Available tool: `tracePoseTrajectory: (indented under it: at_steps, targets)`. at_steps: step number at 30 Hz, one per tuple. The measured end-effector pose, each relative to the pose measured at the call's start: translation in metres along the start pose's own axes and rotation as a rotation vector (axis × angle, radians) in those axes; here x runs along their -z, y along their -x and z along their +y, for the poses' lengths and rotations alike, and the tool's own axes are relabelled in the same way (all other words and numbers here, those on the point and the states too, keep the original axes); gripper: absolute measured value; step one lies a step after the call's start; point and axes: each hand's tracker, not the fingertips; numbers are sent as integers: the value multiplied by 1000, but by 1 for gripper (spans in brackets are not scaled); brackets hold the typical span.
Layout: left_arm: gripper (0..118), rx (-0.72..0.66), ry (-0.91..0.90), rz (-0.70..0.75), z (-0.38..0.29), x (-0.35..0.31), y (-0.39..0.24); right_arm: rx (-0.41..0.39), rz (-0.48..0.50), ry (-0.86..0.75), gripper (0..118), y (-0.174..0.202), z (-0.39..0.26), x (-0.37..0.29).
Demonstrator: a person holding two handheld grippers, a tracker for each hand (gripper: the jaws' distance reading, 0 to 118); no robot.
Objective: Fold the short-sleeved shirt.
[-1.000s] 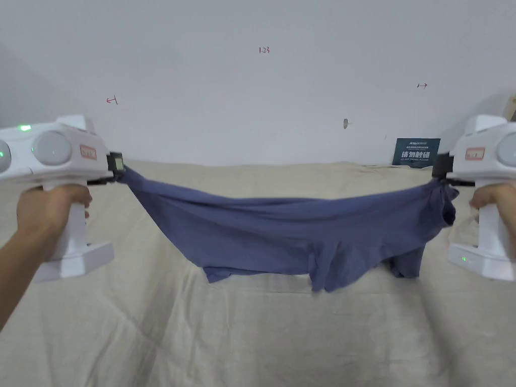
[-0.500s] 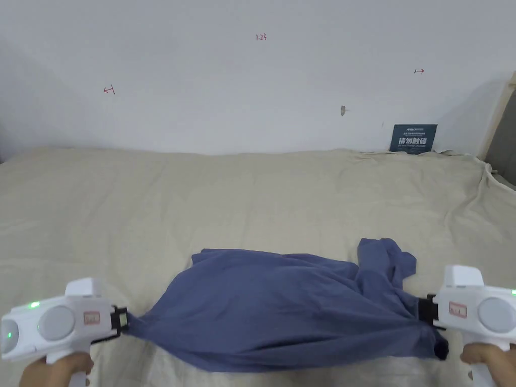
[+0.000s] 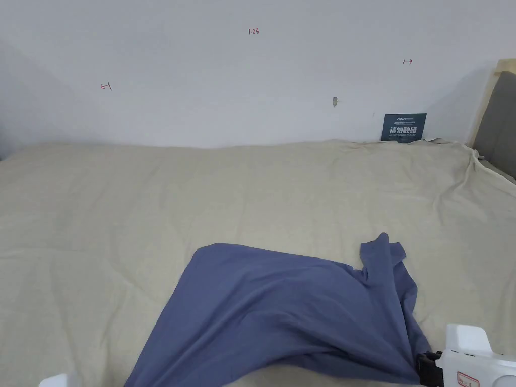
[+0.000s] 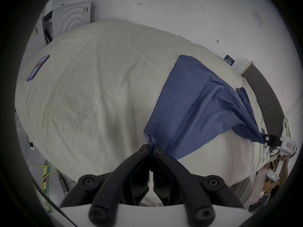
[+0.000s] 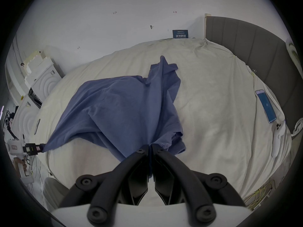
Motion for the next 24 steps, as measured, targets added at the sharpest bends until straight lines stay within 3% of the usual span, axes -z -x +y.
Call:
tracePoseTrajectory:
  at_steps: [11, 22, 23, 24]
  targets:
    - [0, 23, -1, -6, -37, -41, 7, 33, 25, 21, 2, -4, -53, -38]
    - [1, 91, 28, -1, -38, -14, -32, 12, -53, 78, 3, 1, -73, -3]
    - [5, 97, 26, 0, -38, -14, -36, 16, -55, 72, 6, 3, -74, -6]
    - [16, 101, 15, -1, -37, -15, -39, 15, -65, 63, 17, 5, -72, -10]
